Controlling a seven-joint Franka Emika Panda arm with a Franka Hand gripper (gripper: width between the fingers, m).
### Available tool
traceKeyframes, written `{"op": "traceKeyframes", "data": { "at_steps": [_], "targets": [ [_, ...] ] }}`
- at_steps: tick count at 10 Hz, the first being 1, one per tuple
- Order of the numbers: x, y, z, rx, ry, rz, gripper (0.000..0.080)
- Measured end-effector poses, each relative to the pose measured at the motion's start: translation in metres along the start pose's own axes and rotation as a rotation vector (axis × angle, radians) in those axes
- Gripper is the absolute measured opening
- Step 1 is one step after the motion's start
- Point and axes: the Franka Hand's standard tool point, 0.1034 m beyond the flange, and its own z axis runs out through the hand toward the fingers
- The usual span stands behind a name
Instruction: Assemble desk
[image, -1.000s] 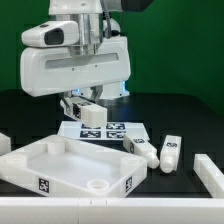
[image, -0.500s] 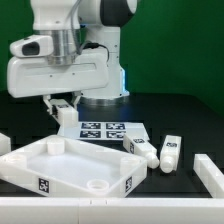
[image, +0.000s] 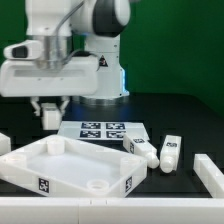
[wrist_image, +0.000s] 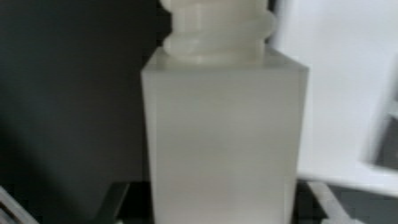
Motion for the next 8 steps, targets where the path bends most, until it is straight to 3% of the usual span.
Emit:
{"op": "traceKeyframes", "data": {
  "at_steps": [1, 3, 8],
  "targets": [
    [-0.011, 0.02, 0.006, 0.006, -0.014, 0.025, 0.0284],
    [-0.021, 0.038, 0.014, 0.026, -0.033, 0.081, 0.0284],
    [0.016, 0.012, 0.026, 0.044, -0.03, 0.067, 0.0284]
  ]
}}
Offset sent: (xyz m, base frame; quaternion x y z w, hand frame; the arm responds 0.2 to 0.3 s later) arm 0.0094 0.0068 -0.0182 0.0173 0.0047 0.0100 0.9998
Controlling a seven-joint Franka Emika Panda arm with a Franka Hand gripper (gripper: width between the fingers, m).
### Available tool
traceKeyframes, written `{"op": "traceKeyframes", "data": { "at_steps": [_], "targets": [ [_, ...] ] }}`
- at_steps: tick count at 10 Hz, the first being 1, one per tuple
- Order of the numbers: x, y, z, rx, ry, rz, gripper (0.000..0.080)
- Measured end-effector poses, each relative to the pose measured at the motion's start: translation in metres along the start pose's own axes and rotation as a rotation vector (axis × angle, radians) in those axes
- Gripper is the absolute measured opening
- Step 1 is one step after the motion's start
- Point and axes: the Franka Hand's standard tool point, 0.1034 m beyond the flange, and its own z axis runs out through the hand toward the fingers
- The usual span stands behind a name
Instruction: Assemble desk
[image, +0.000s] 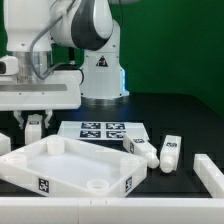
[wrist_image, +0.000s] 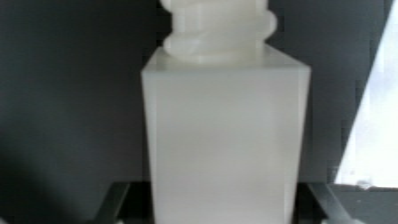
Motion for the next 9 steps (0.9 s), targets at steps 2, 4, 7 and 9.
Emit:
{"op": "traceKeyframes", "data": {
  "at_steps": [2, 4, 7, 9],
  "targets": [
    [0.0, -0.002, 0.002, 0.003, -0.004, -0.001, 0.034],
    [0.0, -0.002, 0.003, 0.003, -0.004, -0.001, 0.0505],
    [0.006, -0.013, -0.012, 0.056, -0.032, 0.023, 0.0641],
    [0.03, -0.032, -0.042, 0.074, -0.017, 0.041, 0.0647]
  ]
}}
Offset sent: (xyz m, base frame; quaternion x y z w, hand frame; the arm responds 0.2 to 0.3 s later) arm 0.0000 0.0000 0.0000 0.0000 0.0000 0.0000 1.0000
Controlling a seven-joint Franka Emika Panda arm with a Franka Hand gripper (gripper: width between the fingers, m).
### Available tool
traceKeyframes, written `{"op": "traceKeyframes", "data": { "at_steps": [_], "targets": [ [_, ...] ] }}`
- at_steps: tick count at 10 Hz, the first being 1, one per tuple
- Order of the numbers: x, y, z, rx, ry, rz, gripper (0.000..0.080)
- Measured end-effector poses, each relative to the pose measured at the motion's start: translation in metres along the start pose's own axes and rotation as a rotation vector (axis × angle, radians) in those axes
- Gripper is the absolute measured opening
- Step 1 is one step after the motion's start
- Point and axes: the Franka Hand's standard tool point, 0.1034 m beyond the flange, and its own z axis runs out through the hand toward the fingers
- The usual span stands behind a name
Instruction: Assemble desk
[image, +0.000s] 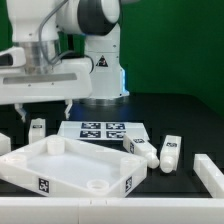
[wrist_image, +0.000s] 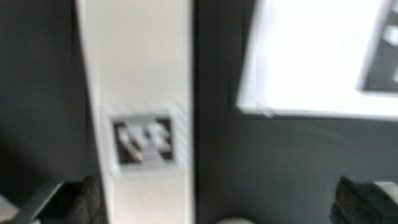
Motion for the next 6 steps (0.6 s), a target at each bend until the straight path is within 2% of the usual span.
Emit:
{"op": "traceKeyframes", "data": {
  "at_steps": [1, 2, 3, 4, 5, 6],
  "targets": [
    [0.013, -0.011, -0.011, 0.023, -0.01, 0.014, 0.0649],
    [0.027, -0.022, -0.018, 0.026, -0.006, 0.047, 0.0649],
    [0.044, -0.043, -0.02, 0.019, -0.001, 0.104, 0.0649],
    [0.06, -0.074, -0.018, 0.003, -0.003, 0.118, 0.0649],
    [0.066, -0.088, -0.016, 0.002, 0.004, 0.07, 0.0649],
    [0.054, -0.077, -0.011, -0.004, 0.015, 0.068, 0.0649]
  ]
}}
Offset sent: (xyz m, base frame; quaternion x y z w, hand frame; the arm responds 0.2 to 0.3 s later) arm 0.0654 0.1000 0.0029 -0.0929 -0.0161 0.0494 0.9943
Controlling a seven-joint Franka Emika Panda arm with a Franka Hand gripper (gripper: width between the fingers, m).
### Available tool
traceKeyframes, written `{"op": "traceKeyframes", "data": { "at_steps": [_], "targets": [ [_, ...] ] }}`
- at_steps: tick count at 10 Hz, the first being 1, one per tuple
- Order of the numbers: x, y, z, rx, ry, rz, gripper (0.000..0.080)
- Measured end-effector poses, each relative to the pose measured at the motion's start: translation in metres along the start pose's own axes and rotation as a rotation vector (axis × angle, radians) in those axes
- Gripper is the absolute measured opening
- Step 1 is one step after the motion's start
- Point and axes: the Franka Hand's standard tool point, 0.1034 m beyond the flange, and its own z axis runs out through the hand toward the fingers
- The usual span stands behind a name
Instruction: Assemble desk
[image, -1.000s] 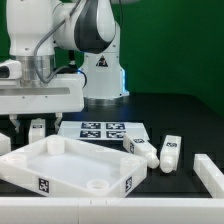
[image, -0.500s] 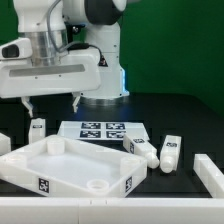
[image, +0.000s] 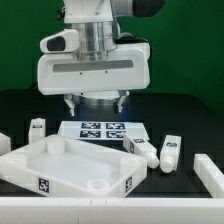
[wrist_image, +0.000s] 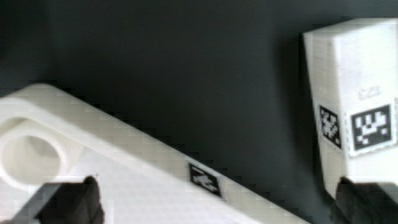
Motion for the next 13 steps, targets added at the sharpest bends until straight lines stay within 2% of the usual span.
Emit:
{"op": "traceKeyframes", "data": {
  "at_steps": [2, 3, 4, 5, 6, 7, 8, 9, 11, 12, 13],
  "targets": [
    [-0.001, 0.0, 0.001, 0.001, -0.007, 0.013, 0.0649],
    [0.001, -0.005, 0.003, -0.019, 0.018, -0.015, 0.0649],
    [0.0, -0.023, 0.012, -0.042, 0.045, -0.097, 0.0649],
    [0.006, -0.038, 0.022, -0.042, 0.045, -0.147, 0.0649],
    [0.023, -0.065, 0.029, -0.042, 0.052, -0.213, 0.0649],
    [0.031, -0.086, 0.03, -0.038, 0.06, -0.214, 0.0649],
    [0.031, -0.096, 0.032, -0.036, 0.06, -0.225, 0.0649],
    [0.03, -0.09, 0.032, -0.038, 0.059, -0.23, 0.0649],
    [0.03, -0.09, 0.033, -0.038, 0.058, -0.228, 0.0649],
    [0.025, -0.094, 0.043, -0.039, 0.055, -0.233, 0.0649],
    [0.021, -0.092, 0.057, -0.044, 0.062, -0.239, 0.0649]
  ]
}}
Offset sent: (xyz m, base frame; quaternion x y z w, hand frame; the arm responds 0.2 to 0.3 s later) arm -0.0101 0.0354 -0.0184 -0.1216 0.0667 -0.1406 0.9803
